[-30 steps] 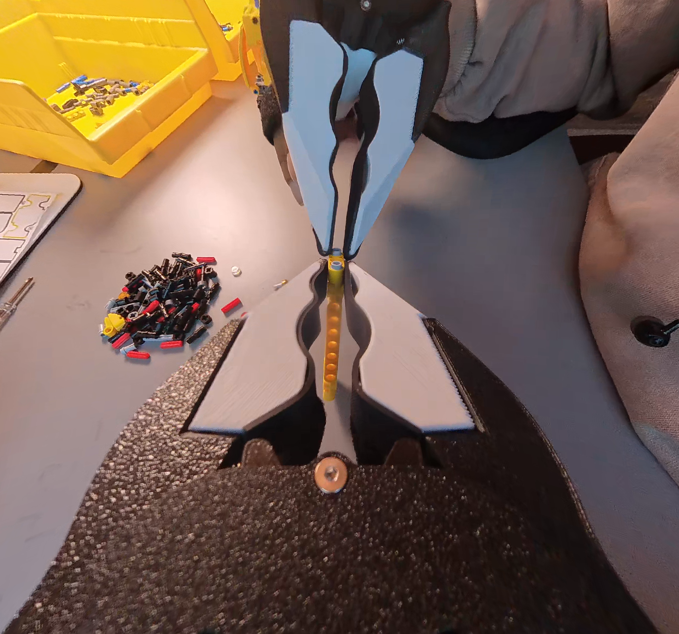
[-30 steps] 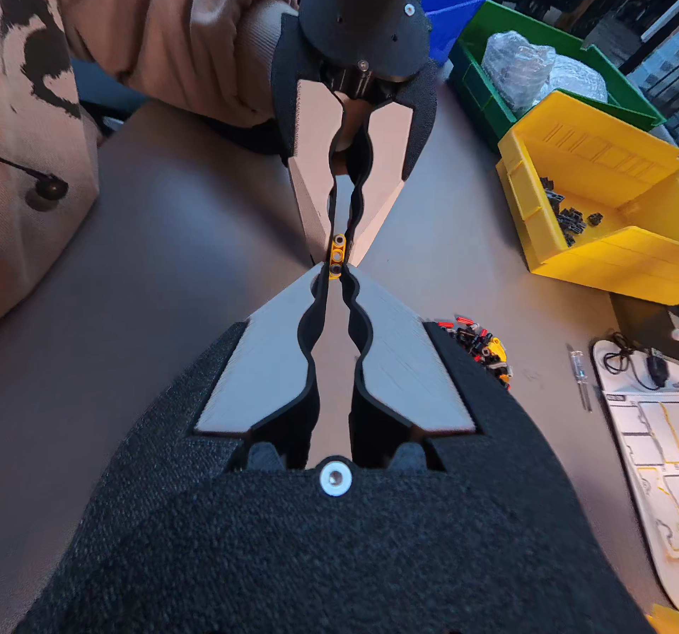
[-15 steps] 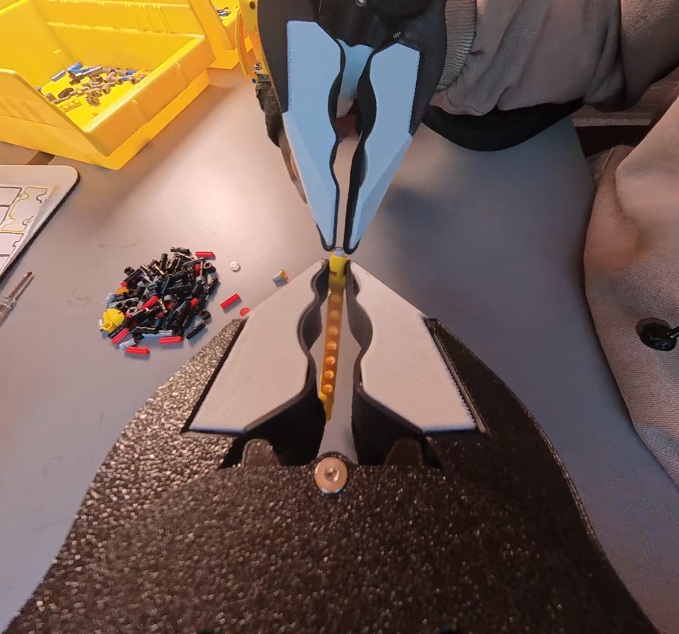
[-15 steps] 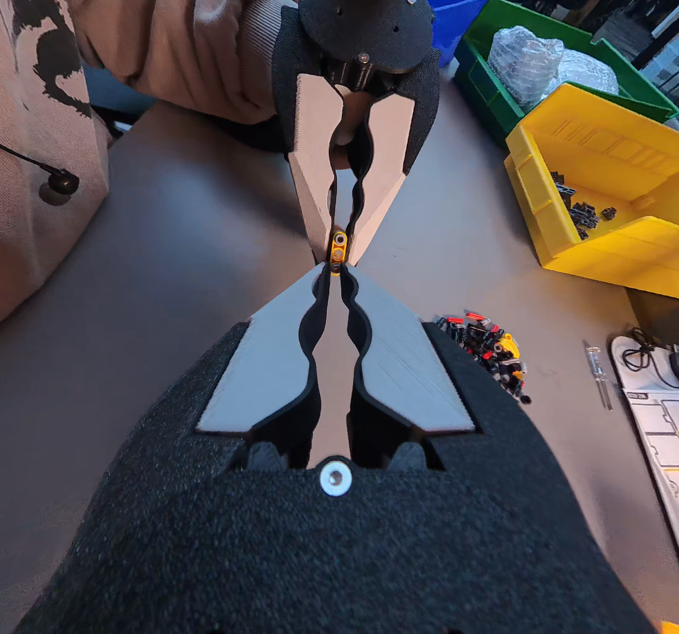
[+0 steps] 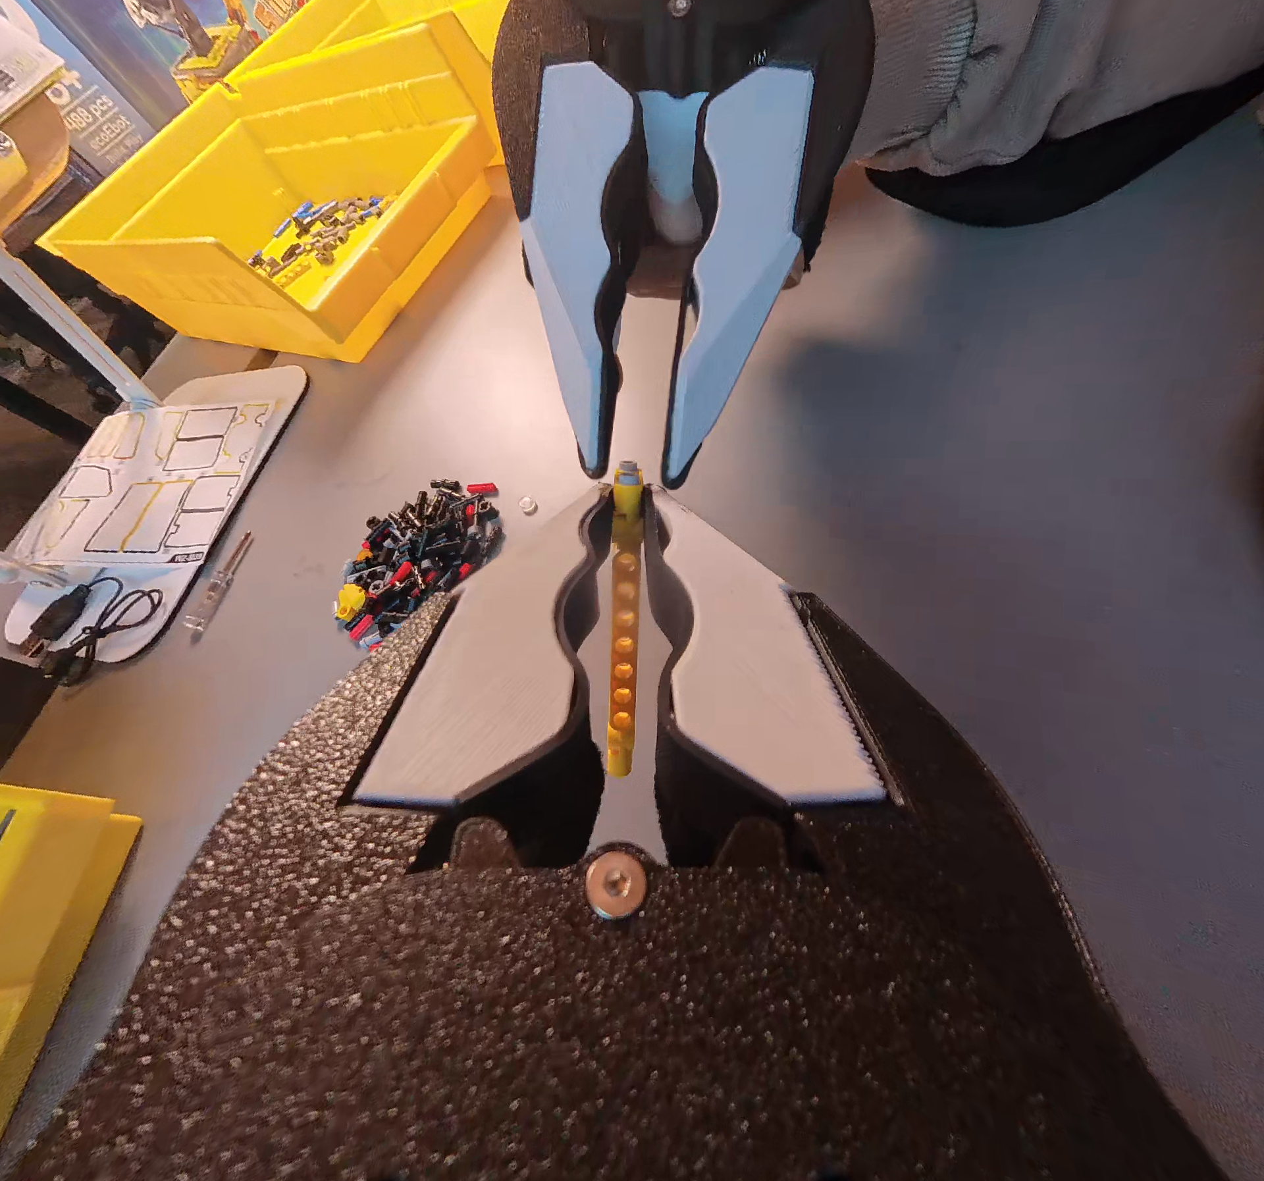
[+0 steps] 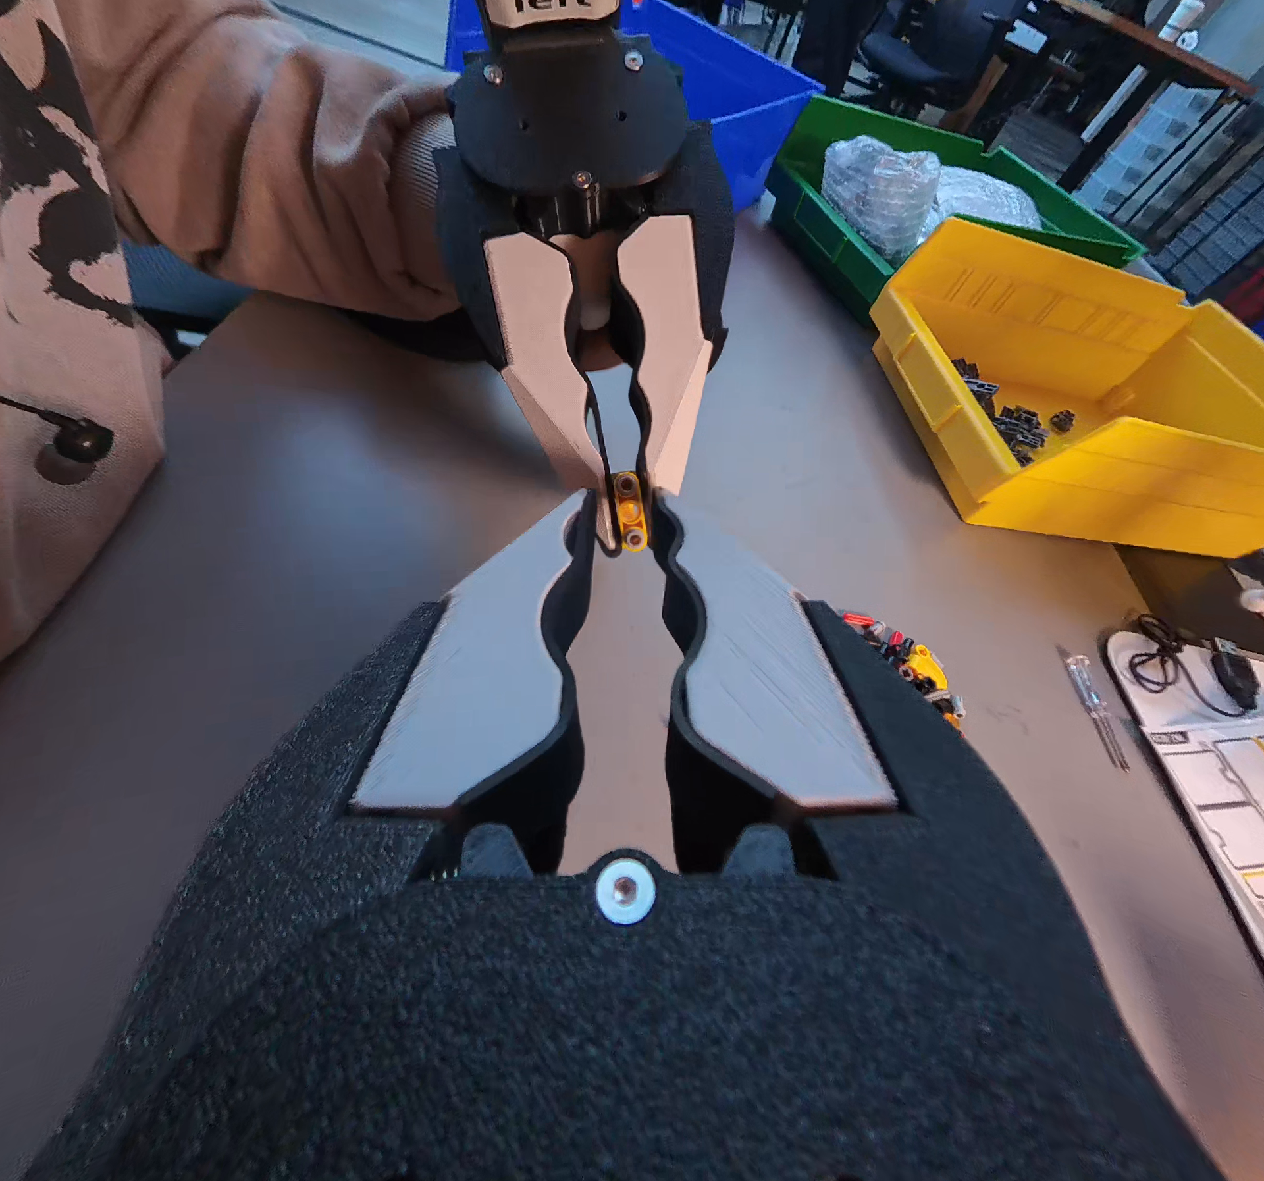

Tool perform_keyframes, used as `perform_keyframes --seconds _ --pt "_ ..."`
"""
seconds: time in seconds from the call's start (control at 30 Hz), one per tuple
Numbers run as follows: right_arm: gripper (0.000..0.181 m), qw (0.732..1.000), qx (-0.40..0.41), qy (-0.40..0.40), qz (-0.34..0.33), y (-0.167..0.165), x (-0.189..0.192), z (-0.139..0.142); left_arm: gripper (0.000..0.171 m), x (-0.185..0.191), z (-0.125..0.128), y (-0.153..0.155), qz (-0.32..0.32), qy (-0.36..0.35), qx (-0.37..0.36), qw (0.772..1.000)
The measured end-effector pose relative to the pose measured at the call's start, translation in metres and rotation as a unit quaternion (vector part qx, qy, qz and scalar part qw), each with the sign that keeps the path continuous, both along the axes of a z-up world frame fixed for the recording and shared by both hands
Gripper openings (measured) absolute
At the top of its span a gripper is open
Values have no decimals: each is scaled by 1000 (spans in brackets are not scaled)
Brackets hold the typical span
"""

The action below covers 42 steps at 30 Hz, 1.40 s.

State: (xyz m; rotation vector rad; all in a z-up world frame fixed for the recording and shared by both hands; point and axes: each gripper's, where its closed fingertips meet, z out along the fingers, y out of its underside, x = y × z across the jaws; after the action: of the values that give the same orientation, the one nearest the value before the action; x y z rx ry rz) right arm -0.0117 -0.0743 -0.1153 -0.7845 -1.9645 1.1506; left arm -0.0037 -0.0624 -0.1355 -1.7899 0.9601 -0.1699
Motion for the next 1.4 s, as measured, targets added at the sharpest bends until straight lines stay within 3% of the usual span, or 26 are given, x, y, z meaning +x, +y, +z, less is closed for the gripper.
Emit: perform_keyframes --seconds 0.07,0.23,0.37,0.5,0.63,0.8,0.93,1.4 --pt "10 1000 20 -4 -4 0 -2 -5 7 -2 -3 0 2 16 5 1000" --pt "0 1000 -15 -4 4 4 4 0 7 -1 3 1 -1 8 25 1000" --pt "0 999 -32 10 -3 11 9 7 7 -8 21 0 1 -40 41 998" --pt "0 999 -32 32 -20 14 6 15 6 -7 26 -1 -1 -41 51 998" --pt "19 999 -18 21 -25 10 3 9 6 -5 28 -1 -6 -53 55 997" --pt "28 999 -19 13 -39 16 -1 1 6 -2 52 -8 -29 -120 81 989" --pt "9 999 19 28 -43 12 -4 1 7 -2 63 -13 -47 -166 86 981" --pt "6 997 57 -18 -43 23 12 -3 6 -5 53 -15 -58 -153 66 984"
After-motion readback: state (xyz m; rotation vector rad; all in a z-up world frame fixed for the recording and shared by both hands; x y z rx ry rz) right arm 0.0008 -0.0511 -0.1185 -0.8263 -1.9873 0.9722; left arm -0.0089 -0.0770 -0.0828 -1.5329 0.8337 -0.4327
